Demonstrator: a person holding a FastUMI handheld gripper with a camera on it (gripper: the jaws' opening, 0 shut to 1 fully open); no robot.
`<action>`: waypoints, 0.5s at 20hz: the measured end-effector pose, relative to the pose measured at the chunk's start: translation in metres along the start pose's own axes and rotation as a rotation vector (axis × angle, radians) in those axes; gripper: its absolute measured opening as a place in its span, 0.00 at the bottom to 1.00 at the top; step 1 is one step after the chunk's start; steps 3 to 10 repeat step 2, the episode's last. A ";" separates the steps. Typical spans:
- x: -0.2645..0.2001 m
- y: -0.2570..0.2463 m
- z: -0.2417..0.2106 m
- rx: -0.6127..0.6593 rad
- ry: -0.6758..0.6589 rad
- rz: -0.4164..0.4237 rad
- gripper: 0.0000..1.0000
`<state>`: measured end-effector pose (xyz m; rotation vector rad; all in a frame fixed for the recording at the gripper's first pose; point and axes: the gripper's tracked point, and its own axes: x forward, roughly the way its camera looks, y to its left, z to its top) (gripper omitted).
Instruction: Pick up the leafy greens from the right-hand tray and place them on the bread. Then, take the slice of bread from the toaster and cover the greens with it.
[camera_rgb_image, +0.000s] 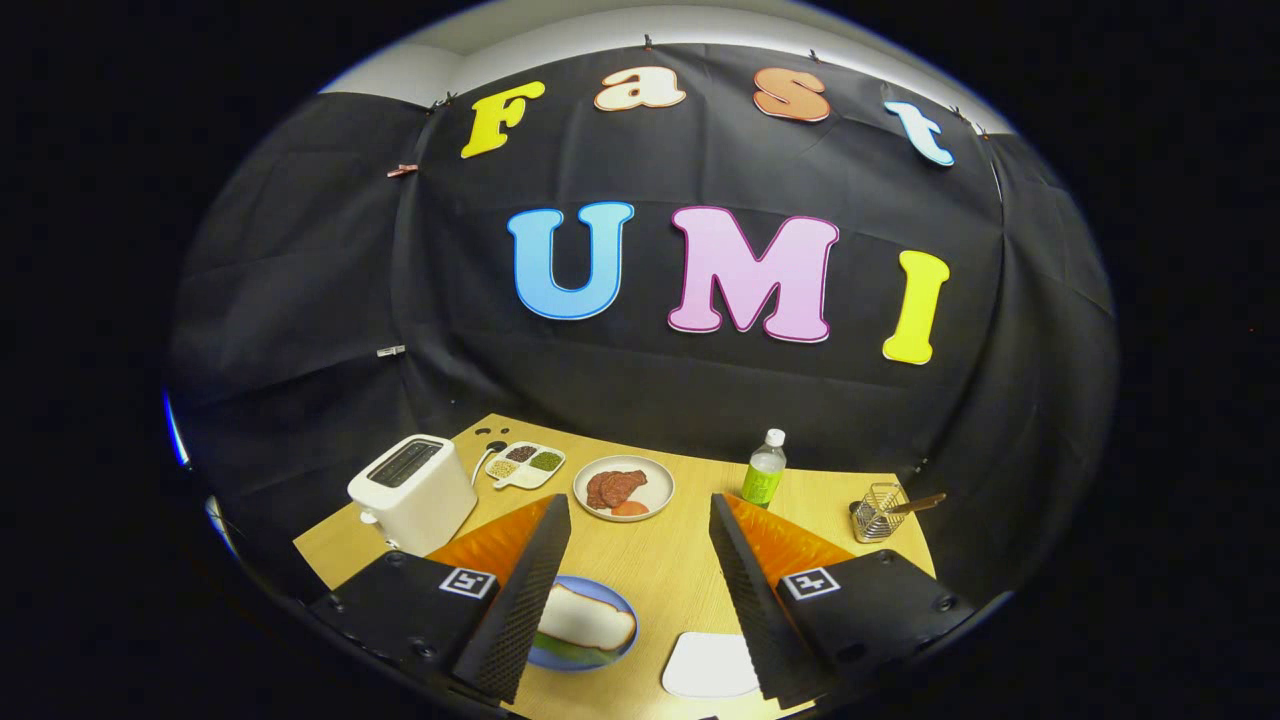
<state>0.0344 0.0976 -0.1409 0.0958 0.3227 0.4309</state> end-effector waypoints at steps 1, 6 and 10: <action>-0.001 0.000 0.001 0.005 -0.003 0.004 0.88; -0.002 0.000 0.001 0.005 -0.007 0.007 0.88; -0.002 0.000 0.001 0.005 -0.007 0.007 0.88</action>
